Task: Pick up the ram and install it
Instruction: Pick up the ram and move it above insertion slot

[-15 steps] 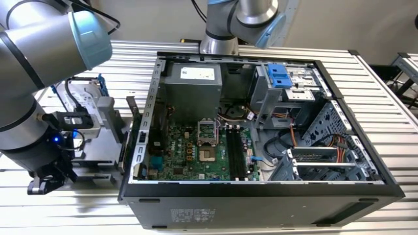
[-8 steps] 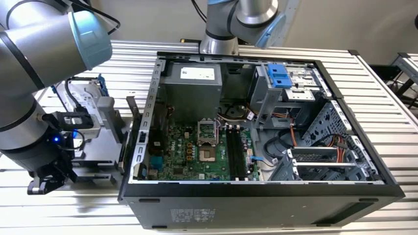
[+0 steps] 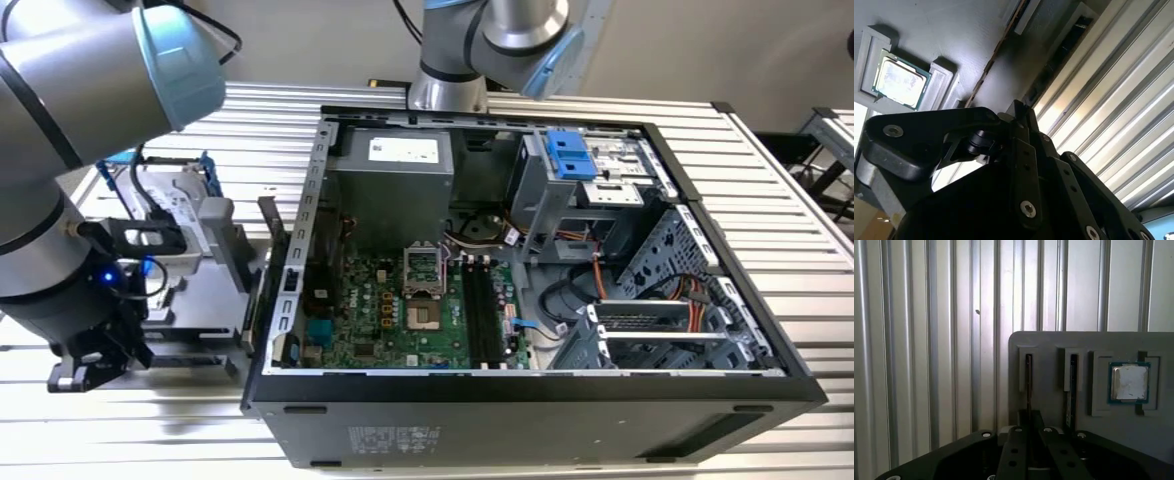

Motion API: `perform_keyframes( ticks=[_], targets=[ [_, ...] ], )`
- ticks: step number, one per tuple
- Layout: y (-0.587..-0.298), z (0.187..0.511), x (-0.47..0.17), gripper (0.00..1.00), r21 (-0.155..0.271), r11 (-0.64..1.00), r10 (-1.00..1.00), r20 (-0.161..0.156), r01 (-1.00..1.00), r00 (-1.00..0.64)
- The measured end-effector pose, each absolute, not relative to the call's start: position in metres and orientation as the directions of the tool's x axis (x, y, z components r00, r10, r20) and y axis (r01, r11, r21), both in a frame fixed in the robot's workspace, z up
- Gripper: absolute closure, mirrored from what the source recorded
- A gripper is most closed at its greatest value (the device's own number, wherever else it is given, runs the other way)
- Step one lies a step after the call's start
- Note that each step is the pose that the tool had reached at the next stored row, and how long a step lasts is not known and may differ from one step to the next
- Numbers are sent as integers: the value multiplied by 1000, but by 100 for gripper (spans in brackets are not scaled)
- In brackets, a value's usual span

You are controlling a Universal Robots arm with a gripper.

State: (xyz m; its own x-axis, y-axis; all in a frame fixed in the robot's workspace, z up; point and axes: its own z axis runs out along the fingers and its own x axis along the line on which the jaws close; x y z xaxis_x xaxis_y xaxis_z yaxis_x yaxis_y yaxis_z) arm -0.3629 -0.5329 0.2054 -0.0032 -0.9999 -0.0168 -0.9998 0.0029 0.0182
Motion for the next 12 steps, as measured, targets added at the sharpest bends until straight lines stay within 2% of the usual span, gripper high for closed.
perform_keyframes(
  ticks=[12],
  targets=[
    [-533, 223, -363, 100, 18, 3, -1000, -17, -1000, -3]
  ],
)
